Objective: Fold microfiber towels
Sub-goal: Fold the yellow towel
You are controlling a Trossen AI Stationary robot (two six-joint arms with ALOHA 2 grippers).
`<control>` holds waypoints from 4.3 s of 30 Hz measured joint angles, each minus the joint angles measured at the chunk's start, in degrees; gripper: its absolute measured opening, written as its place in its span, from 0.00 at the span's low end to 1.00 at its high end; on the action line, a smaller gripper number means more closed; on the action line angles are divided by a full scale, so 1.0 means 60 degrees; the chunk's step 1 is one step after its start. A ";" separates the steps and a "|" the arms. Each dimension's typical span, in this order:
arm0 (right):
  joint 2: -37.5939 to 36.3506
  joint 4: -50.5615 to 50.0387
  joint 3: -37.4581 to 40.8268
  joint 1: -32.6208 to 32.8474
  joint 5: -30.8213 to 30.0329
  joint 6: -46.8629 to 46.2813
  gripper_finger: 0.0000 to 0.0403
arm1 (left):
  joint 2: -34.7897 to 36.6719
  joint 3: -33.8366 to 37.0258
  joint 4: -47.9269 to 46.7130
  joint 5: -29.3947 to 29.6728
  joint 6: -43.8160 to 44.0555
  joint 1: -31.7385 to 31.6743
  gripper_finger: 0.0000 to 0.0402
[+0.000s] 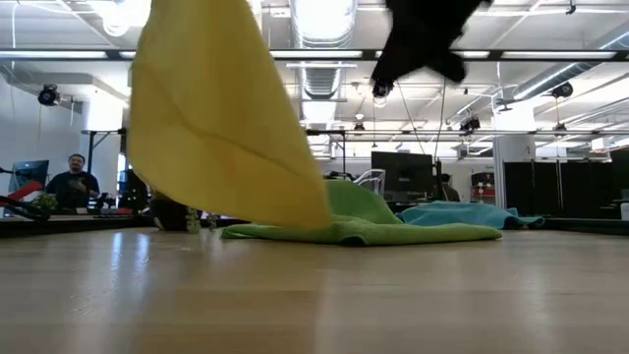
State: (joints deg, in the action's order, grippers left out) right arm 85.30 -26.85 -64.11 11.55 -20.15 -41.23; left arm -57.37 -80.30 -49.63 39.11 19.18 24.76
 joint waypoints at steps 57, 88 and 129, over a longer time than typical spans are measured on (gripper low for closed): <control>-0.5236 0.3347 0.3735 0.1469 -0.2080 0.0136 0.03 | -0.2715 -0.2129 -0.1973 0.1564 0.0561 -0.0755 0.00; 0.3848 0.1289 -0.3648 0.1795 -0.5644 0.0772 0.64 | -0.3084 -0.2265 0.0699 0.1556 -0.1107 -0.1511 0.00; -0.1419 -0.4074 -0.3798 0.0586 -0.3255 0.2542 0.02 | -0.2390 -0.1909 -0.1467 -0.0950 -0.2600 -0.1598 0.00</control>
State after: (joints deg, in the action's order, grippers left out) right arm 76.79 -51.29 -86.90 15.07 -39.68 -25.98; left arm -71.71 -91.75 -58.43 33.41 3.58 15.17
